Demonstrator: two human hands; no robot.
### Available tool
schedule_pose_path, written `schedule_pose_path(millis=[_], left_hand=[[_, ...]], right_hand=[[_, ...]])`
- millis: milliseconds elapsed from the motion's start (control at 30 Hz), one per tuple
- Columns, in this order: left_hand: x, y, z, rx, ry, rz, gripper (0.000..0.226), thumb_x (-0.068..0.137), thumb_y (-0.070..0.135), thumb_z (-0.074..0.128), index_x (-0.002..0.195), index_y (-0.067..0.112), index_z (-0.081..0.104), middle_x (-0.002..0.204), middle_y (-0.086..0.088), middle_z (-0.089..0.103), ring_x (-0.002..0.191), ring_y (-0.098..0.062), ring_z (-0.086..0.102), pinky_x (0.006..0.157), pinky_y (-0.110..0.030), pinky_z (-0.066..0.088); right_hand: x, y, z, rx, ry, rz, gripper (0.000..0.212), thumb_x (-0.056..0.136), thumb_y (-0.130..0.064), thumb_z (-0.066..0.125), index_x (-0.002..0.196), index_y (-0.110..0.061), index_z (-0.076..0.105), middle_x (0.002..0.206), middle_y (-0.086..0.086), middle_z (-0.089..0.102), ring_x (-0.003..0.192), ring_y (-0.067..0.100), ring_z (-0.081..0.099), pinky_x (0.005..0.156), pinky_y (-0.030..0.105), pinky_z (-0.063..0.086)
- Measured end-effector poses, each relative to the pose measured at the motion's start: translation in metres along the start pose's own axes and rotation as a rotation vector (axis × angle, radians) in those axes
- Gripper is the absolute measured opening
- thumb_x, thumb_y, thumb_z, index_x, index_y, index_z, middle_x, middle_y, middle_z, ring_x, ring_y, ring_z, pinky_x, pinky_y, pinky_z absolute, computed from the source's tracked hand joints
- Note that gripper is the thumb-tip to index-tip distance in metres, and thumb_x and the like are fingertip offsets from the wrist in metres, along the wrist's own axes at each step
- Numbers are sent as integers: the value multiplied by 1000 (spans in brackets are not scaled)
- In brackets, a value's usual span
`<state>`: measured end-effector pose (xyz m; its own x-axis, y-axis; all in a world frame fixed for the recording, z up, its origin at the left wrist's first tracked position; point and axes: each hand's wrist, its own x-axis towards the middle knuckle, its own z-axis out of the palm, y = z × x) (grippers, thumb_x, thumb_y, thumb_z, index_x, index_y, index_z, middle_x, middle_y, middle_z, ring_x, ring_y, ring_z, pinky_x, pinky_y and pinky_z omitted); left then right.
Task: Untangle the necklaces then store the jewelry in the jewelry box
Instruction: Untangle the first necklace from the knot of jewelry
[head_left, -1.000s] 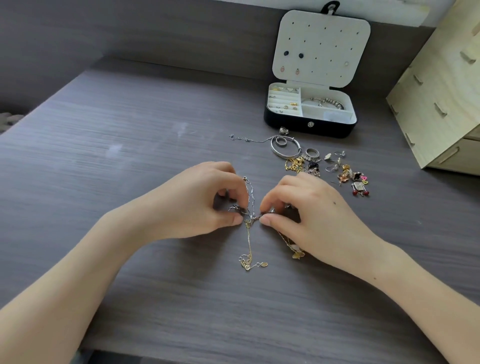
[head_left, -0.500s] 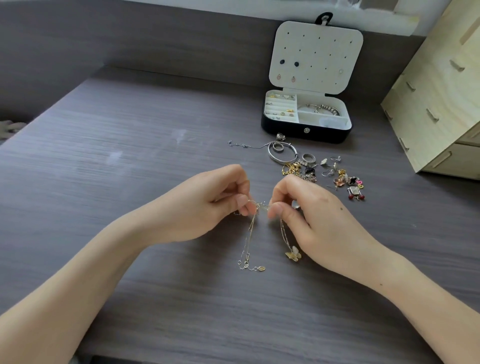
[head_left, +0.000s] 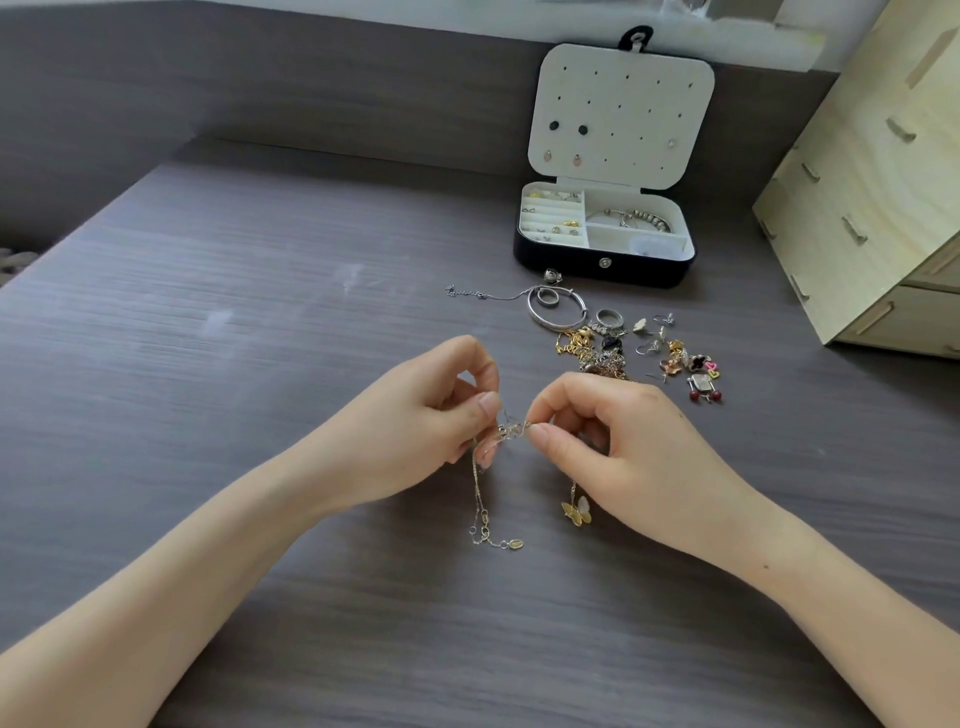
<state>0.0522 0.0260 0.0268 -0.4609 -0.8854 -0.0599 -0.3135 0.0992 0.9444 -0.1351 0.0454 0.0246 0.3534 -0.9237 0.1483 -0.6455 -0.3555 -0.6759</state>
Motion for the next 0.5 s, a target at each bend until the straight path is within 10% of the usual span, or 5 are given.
schedule_pose_path(millis=[500], left_hand=[[-1,1,1,200,4,59,16,69,17,46,77,26,57,64,2,56,67,-25,51,64,-31,41]], right_hand=[[-2,-3,-3,204,-30,107,11,86,-19,59,76,-21,58,62,-2,61,62,25,57,66,43,49]])
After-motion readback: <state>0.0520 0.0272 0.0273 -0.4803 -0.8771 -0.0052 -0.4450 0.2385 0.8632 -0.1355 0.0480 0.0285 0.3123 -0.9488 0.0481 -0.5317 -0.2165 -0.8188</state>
